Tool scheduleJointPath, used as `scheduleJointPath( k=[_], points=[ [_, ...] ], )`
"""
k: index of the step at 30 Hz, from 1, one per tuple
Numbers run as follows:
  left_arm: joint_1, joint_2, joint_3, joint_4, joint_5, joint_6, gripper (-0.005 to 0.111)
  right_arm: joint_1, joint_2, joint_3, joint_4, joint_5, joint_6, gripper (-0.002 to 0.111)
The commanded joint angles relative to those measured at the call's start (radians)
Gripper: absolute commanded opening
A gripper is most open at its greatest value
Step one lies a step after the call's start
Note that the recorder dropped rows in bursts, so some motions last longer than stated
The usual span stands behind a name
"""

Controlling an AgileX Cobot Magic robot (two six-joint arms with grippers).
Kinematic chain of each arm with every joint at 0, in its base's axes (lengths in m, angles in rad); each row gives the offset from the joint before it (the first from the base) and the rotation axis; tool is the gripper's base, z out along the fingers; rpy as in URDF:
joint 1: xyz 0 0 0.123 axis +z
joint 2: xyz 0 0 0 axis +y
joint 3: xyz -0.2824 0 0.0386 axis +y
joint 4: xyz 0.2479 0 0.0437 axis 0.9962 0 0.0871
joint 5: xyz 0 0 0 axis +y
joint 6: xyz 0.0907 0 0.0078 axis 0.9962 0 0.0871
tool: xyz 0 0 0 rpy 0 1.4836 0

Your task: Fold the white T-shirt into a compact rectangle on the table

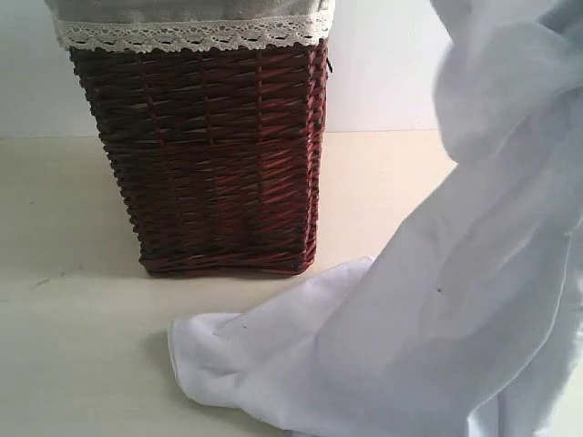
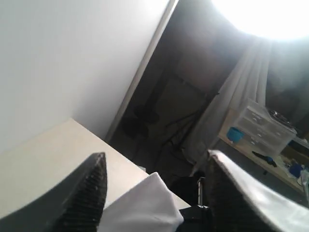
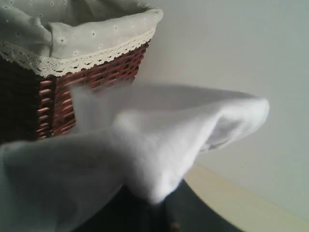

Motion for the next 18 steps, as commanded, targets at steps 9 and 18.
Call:
scheduleJointPath(
  k=[9, 18],
  points=[
    [-0.006, -0.175, 0.293, 0.439, -0.009, 0.128, 0.03, 0.001, 0.172, -0.213, -0.087, 0.036, 0.118, 0.0],
    [0.03, -0.376, 0.779, 0.54, -0.009, 0.21, 0.03, 0.001, 0.174, -0.211, -0.161, 0.029, 0.242, 0.0]
  ],
)
